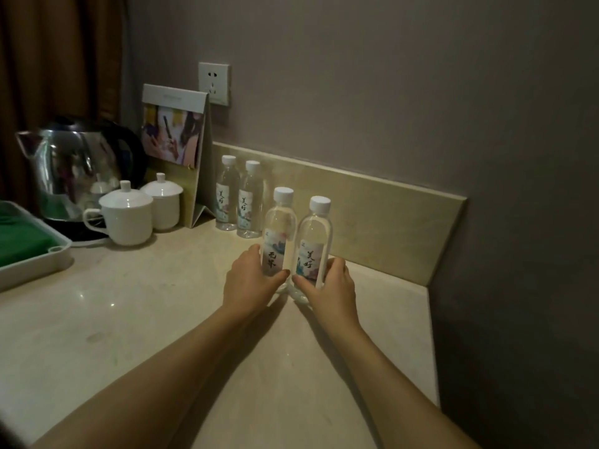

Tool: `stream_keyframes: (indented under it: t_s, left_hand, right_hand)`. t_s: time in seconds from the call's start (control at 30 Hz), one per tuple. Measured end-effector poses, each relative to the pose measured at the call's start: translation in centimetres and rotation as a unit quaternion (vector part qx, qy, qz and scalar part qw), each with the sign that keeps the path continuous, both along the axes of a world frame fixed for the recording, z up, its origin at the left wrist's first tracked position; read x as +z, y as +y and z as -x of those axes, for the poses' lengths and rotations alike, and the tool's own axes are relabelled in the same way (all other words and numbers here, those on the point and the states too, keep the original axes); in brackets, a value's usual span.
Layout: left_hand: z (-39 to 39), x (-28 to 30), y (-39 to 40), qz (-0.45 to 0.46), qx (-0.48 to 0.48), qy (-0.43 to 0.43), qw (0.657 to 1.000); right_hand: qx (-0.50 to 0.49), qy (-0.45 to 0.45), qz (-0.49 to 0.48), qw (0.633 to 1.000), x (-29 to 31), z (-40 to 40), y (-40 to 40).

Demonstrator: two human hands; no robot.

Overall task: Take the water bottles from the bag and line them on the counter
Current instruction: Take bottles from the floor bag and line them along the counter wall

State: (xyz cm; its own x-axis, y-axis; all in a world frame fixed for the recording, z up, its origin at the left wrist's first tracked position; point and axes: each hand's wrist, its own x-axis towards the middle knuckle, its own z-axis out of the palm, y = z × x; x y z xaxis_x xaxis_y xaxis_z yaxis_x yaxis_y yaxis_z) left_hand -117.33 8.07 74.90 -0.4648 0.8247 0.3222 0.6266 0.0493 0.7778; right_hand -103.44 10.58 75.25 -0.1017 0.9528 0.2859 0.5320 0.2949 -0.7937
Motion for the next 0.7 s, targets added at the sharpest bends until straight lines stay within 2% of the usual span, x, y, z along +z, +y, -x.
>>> stream_keyframes:
  t_s: [0.27, 0.53, 0.7]
  left_hand:
    - [0.8, 0.0, 2.4, -0.007, 0.012, 0.014, 1.0]
    - [3.2, -0.1, 5.7, 0.028, 0.038, 0.081, 0.996]
    - [5.0, -0.1, 8.2, 0.043, 0.019, 0.099, 0.994]
  right_hand:
    - [-0.022, -0.011, -0.028, 0.999, -0.2, 1.5, 2.5]
    - [-0.063, 0.001, -0.01, 0.998, -0.4, 4.7, 5.3]
    - [-0.104, -0.014, -0.007, 0.994, -0.4, 7.0, 7.3]
